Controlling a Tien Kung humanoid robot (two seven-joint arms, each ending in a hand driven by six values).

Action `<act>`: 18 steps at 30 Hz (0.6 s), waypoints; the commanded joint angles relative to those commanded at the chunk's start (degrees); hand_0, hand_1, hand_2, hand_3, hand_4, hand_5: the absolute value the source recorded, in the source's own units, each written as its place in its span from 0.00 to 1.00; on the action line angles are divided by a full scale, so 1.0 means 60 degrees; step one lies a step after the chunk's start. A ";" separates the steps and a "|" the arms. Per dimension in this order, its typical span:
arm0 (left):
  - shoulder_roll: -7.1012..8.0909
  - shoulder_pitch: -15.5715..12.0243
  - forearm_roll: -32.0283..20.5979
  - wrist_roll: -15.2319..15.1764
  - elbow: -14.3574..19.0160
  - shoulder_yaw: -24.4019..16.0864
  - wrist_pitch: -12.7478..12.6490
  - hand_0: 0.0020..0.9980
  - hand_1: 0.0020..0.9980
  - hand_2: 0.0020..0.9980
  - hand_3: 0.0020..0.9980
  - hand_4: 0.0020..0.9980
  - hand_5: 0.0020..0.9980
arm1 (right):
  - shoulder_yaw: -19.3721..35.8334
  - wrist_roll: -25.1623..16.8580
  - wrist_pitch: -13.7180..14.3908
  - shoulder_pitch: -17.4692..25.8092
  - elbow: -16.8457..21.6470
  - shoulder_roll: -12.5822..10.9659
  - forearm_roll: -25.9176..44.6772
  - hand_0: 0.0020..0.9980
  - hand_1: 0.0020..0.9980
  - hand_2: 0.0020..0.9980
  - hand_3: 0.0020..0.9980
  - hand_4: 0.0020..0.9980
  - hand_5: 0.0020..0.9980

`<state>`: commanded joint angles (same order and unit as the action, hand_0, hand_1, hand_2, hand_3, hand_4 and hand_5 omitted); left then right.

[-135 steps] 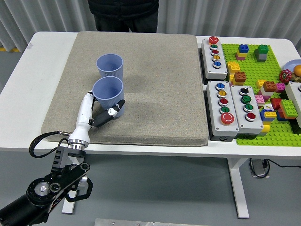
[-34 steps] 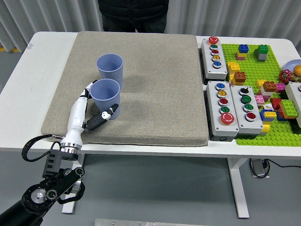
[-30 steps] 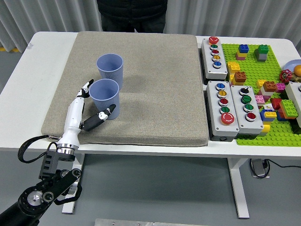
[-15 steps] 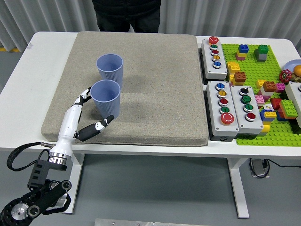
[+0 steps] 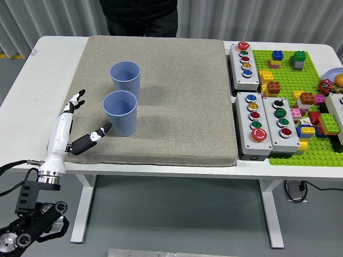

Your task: Pick cup pour cup place

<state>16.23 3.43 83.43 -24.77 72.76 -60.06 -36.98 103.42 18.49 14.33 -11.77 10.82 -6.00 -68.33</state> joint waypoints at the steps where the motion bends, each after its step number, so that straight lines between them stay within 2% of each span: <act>1: 0.0017 -0.0022 -0.0015 0.0003 0.0038 -0.0060 0.0000 0.81 0.86 1.00 0.97 0.99 0.64 | 0.0005 0.0002 0.0002 0.0000 0.0000 0.0001 -0.0004 0.69 0.64 0.59 0.57 0.00 0.13; 5: 0.0048 -0.0094 0.0047 0.0084 0.0322 -0.0393 0.0000 0.81 0.86 1.00 0.97 0.99 0.65 | 0.0018 0.0010 0.0016 -0.0023 0.0001 0.0004 -0.0012 0.69 0.64 0.59 0.57 0.00 0.12; 9: 0.0184 -0.0106 -0.0237 0.0237 0.1240 -0.0990 0.0000 0.81 0.86 1.00 0.97 0.99 0.65 | 0.0028 0.0005 0.0024 -0.0045 0.0000 -0.0005 0.0001 0.69 0.64 0.59 0.57 0.00 0.12; 10: 0.0248 -0.0052 -0.0345 0.0294 0.1466 -0.1133 0.0000 0.80 0.84 0.96 0.92 0.98 0.70 | 0.0017 -0.0003 0.0027 -0.0053 -0.0002 -0.0012 0.0025 0.69 0.64 0.59 0.57 0.00 0.12; 12: 0.0443 0.0169 -0.0796 0.0377 0.2102 -0.1593 0.0000 0.80 0.84 0.96 0.92 0.98 0.70 | -0.0002 -0.0023 0.0033 -0.0072 -0.0005 -0.0028 0.0071 0.69 0.64 0.59 0.57 0.00 0.12; 15: 0.0662 0.0608 -0.1610 0.0384 0.2612 -0.2225 0.0000 0.80 0.84 0.96 0.92 0.98 0.70 | -0.0042 -0.0048 0.0042 -0.0082 -0.0008 -0.0045 0.0137 0.69 0.64 0.59 0.57 0.00 0.12; 16: 0.0712 0.0795 -0.1975 0.0273 0.2572 -0.2438 0.0000 0.71 0.73 0.82 0.81 0.90 0.90 | -0.0062 -0.0055 0.0046 -0.0085 -0.0009 -0.0049 0.0163 0.69 0.64 0.59 0.57 0.00 0.12; 18: 0.0778 0.1262 -0.2719 -0.0005 0.2322 -0.2876 0.0000 0.71 0.73 0.82 0.81 0.90 0.90 | -0.0096 -0.0063 0.0056 -0.0090 -0.0008 -0.0052 0.0200 0.69 0.64 0.59 0.57 0.00 0.12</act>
<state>20.89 11.00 67.12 -24.81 86.69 -77.32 -36.98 102.84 18.11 14.67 -12.31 10.78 -6.31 -67.13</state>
